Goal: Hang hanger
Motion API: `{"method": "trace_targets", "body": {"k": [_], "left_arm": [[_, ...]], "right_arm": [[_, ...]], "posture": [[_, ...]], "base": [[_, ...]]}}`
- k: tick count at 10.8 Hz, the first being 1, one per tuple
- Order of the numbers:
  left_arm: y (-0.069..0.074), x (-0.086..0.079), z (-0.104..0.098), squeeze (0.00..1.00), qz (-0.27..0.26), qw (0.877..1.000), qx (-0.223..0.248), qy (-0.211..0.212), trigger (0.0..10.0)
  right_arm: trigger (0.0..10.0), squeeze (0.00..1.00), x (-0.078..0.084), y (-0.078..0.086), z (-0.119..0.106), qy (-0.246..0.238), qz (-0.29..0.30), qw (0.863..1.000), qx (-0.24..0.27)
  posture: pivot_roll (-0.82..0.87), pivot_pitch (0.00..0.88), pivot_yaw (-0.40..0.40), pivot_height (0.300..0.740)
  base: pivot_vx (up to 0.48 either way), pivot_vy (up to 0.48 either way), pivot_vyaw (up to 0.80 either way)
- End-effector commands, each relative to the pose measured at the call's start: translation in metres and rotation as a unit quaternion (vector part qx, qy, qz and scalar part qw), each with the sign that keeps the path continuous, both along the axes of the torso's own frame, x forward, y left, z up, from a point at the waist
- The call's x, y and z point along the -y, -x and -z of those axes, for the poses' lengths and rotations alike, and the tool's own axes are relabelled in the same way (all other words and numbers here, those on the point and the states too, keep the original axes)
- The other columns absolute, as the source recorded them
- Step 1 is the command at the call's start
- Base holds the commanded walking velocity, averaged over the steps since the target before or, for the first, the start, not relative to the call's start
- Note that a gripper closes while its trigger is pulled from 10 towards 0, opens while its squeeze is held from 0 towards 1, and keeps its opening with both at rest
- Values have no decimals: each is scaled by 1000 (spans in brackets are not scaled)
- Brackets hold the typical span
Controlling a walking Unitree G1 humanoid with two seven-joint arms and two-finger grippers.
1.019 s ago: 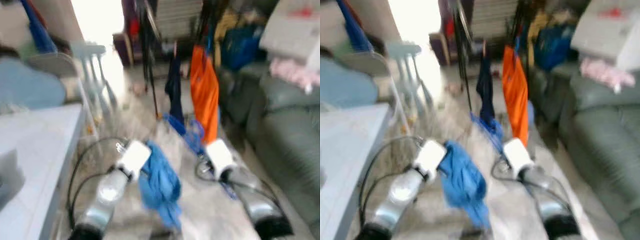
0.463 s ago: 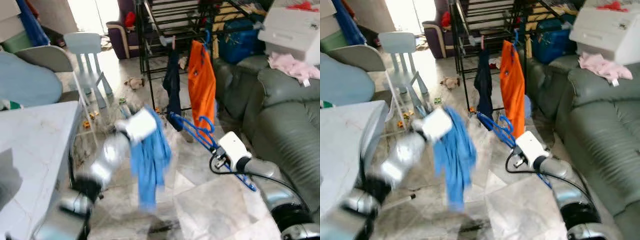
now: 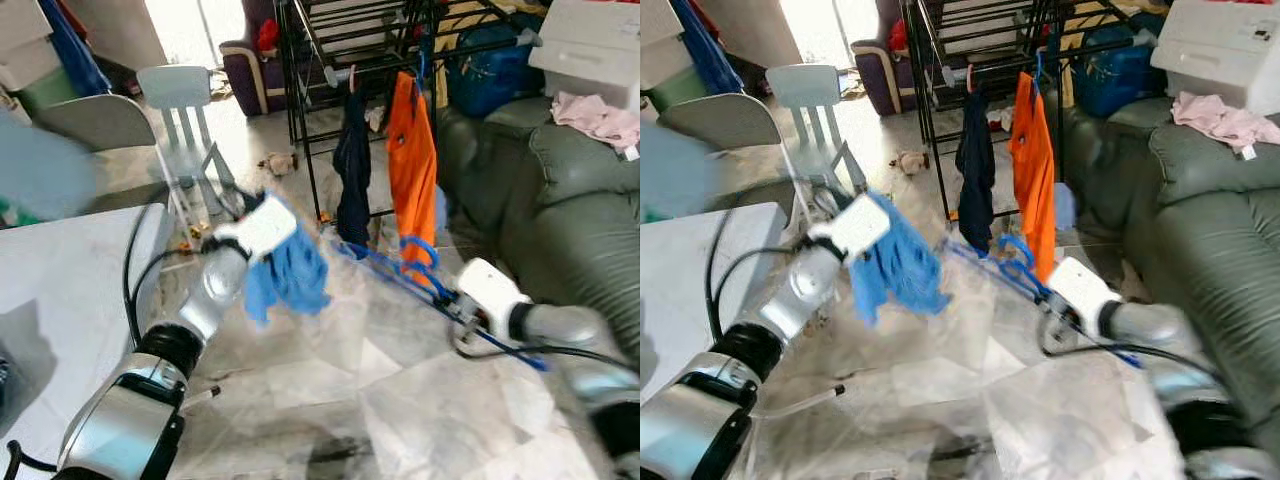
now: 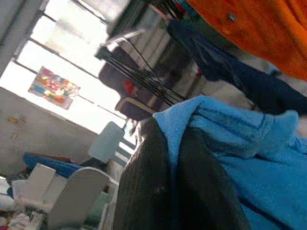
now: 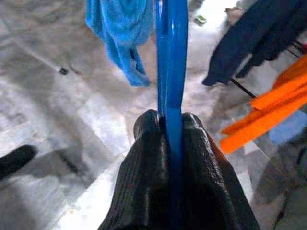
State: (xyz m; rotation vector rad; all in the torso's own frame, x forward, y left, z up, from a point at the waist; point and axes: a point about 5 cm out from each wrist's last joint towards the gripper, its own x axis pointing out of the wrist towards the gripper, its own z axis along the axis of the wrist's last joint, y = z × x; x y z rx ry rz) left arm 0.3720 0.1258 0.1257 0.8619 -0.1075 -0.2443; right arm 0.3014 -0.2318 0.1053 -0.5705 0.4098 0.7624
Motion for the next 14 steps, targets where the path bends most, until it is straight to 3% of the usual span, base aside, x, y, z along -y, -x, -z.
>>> {"method": "trace_targets", "body": {"k": [1, 5, 8, 10, 14], "left_arm": [[-1, 1, -4, 0, 4, 1000, 17, -13, 10000], [-2, 6, -2, 0, 12, 1000, 22, -13, 10000], [-1, 8, 0, 0, 15, 1000, 25, -9, 10000], [1, 13, 0, 0, 36, 999, 3, 32, 10000], [8, 7, 8, 0, 44, 999, 6, 23, 10000]], "right_arm": [[10000, 0, -9, 3, -5, -5, -45, 999, -13], [10000, 0, -16, 21, 2, -16, -102, 991, -83], [10000, 0, -20, 26, 9, -4, -112, 989, -98], [10000, 0, -25, 12, 9, 1, -72, 996, -54], [10000, 0, -22, 5, 6, 8, -59, 998, -38]], "posture": [[-118, 0, 144, 740], [-122, 0, 147, 740], [-124, 0, 143, 740], [-124, 0, 140, 740], [-125, 0, 130, 740]], "base": [[0, 0, 0], [0, 0, 0], [0, 0, 0], [0, 0, 0], [0, 0, 0]]}}
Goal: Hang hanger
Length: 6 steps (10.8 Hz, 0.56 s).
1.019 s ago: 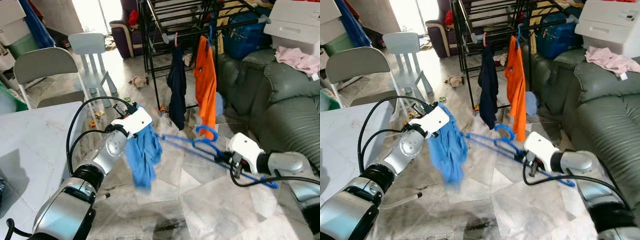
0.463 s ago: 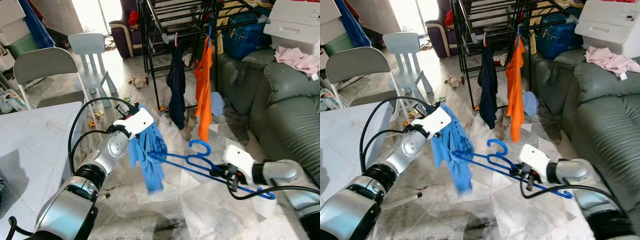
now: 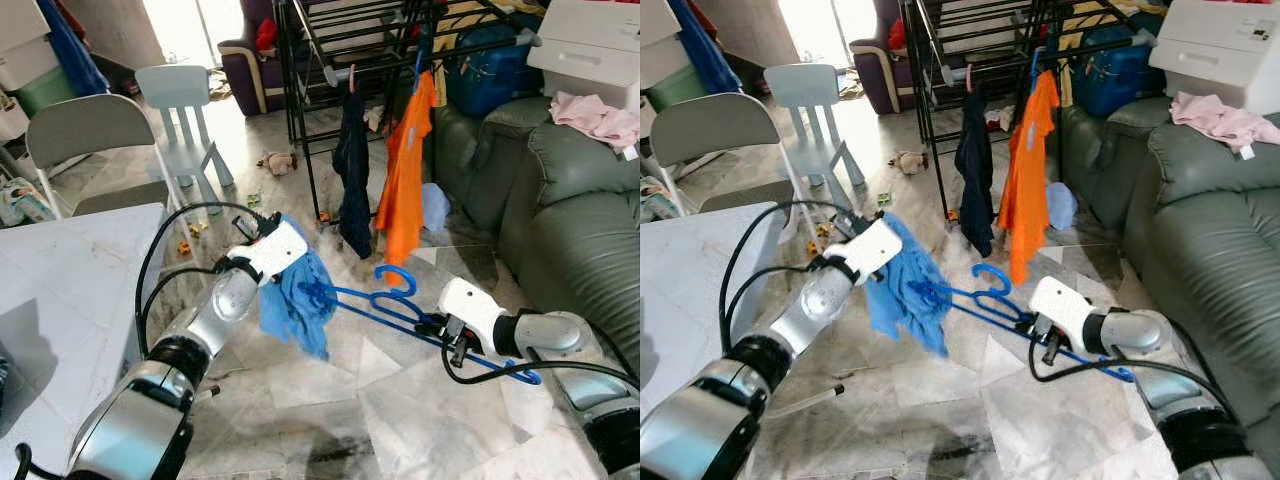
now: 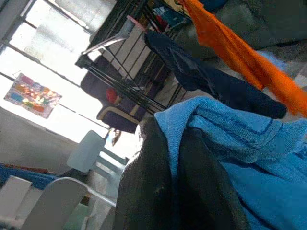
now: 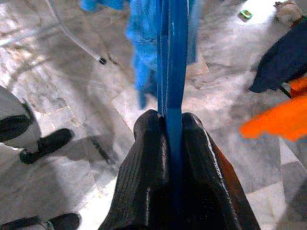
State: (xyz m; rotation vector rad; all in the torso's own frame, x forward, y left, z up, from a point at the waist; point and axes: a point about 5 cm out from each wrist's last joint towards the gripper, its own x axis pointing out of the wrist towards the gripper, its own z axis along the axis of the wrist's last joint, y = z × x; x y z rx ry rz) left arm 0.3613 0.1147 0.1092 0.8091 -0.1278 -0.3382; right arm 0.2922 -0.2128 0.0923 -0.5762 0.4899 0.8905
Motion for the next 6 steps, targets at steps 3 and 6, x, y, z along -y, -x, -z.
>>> {"method": "trace_targets", "body": {"k": [3, 6], "left_arm": [[1, 5, -15, 0, 27, 997, 13, 69, 10000], [7, 8, -1, 0, 41, 998, -15, 34, 10000]], "right_arm": [[10000, 0, -1, -11, 6, -1, 51, 999, 13], [10000, 0, -9, -9, 7, -28, 30, 999, 6]], "posture": [[-123, 0, 123, 740], [-121, 0, 122, 740]], "base": [[0, 0, 0], [0, 0, 0]]}}
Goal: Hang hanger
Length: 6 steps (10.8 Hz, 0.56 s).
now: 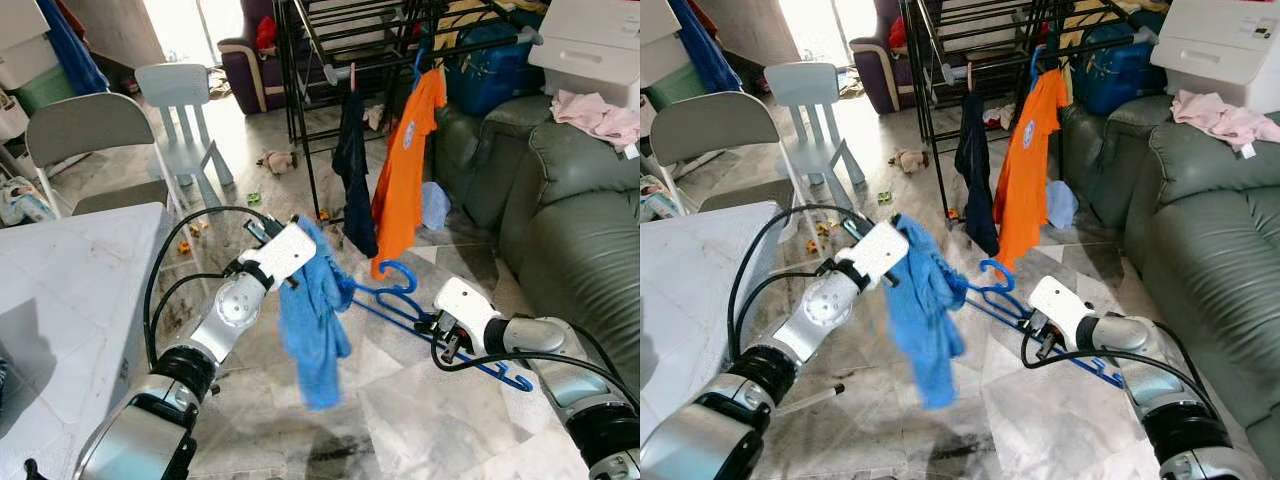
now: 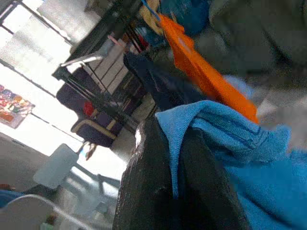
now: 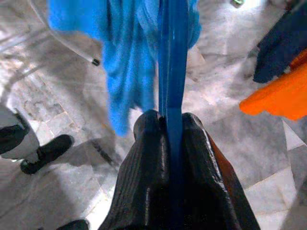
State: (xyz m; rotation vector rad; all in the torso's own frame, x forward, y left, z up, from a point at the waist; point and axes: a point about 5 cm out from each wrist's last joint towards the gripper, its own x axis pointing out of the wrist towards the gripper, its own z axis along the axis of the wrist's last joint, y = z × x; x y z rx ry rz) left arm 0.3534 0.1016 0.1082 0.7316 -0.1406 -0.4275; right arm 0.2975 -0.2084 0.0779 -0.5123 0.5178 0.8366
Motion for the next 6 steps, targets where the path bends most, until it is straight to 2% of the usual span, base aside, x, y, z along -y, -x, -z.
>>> {"method": "trace_targets", "body": {"k": [1, 2, 3, 4, 5, 6], "left_arm": [[-2, -11, 3, 0, -23, 999, -1, -27, 10000], [-3, -15, 5, 0, -37, 999, -6, -28, 10000], [-3, -15, 5, 0, -39, 999, -10, -21, 10000], [-1, -9, 3, 0, -14, 1000, -7, -7, 10000], [1, -5, -5, 0, 4, 1000, 10, 25, 10000], [2, -1, -11, 0, 22, 998, 12, 53, 10000]], "right_arm": [[10000, 0, -4, -1, -9, -9, -25, 1000, 15], [10000, 0, -1, -6, -12, -6, -13, 999, 29], [10000, 0, 4, -17, -17, -3, 33, 998, 60], [10000, 0, 7, -25, -16, 5, 81, 994, 79], [10000, 0, 11, -27, -12, 14, 107, 991, 79], [10000, 0, 12, -29, -10, 3, 139, 987, 78]], "posture": [[-123, 0, 123, 740], [-123, 0, 123, 740], [-127, 0, 125, 740], [-126, 0, 127, 740], [-122, 0, 126, 740], [-122, 0, 126, 740]], "base": [[0, 0, 0], [0, 0, 0], [0, 0, 0], [0, 0, 0], [0, 0, 0], [0, 0, 0]]}}
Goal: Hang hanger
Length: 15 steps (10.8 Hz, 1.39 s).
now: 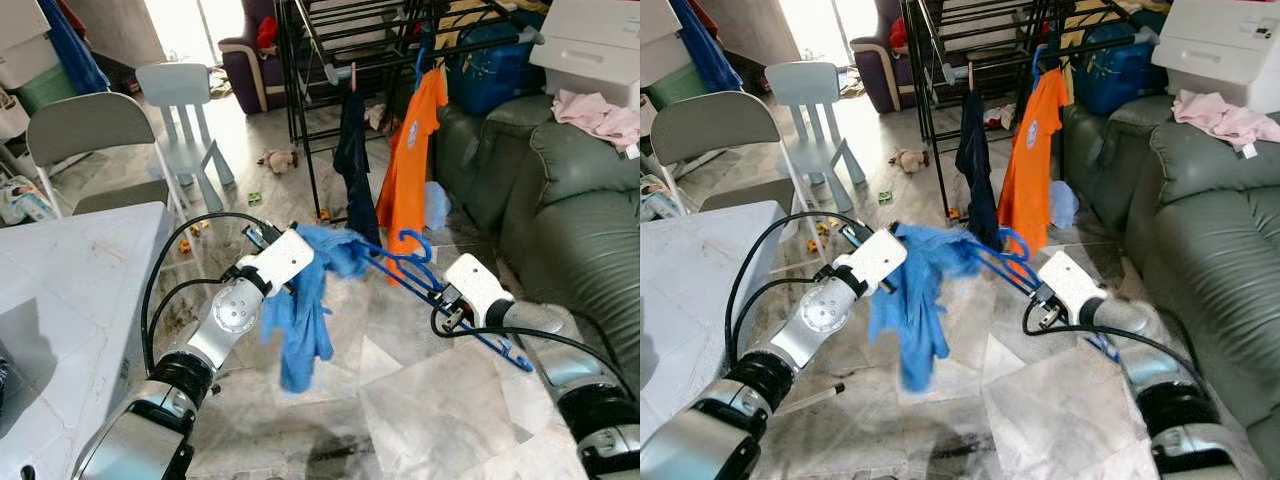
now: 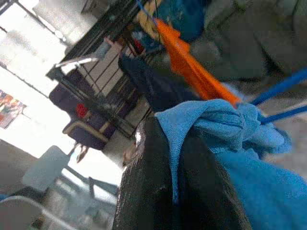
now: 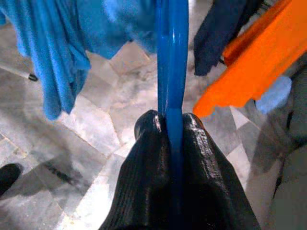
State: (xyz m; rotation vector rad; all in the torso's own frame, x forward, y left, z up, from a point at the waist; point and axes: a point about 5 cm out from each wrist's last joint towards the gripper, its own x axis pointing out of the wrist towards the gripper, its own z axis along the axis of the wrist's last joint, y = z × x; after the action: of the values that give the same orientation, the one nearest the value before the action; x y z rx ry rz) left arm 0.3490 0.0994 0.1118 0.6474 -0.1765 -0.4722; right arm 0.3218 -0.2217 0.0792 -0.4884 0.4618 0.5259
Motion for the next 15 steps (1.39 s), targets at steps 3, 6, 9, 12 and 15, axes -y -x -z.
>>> {"method": "trace_targets", "body": {"k": [3, 6, 9, 12, 15], "left_arm": [[-3, -4, -10, 0, -20, 999, 17, 36, 10000], [17, 25, -12, 0, 115, 990, -13, 84, 10000], [45, 46, 19, 0, 206, 973, -90, 44, 10000], [50, 45, 25, 0, 200, 977, -73, 0, 10000], [47, 42, 23, 0, 198, 978, -55, -30, 10000]], "right_arm": [[10000, 0, 1, -2, 2, -20, 15, 999, -20], [10000, 0, 9, -23, -11, -194, 206, 959, 24], [10000, 0, -6, -44, -37, -433, 303, 847, 52], [10000, 0, -44, -50, -62, -577, 227, 784, 24], [10000, 0, -56, -44, -51, -359, 138, 923, 27]], "posture": [[-121, 0, 123, 740], [-125, 0, 122, 740], [-118, 0, 114, 740], [-118, 0, 114, 740], [-120, 0, 114, 740]], "base": [[0, 0, 0], [0, 0, 0], [0, 0, 0], [0, 0, 0], [0, 0, 0]]}}
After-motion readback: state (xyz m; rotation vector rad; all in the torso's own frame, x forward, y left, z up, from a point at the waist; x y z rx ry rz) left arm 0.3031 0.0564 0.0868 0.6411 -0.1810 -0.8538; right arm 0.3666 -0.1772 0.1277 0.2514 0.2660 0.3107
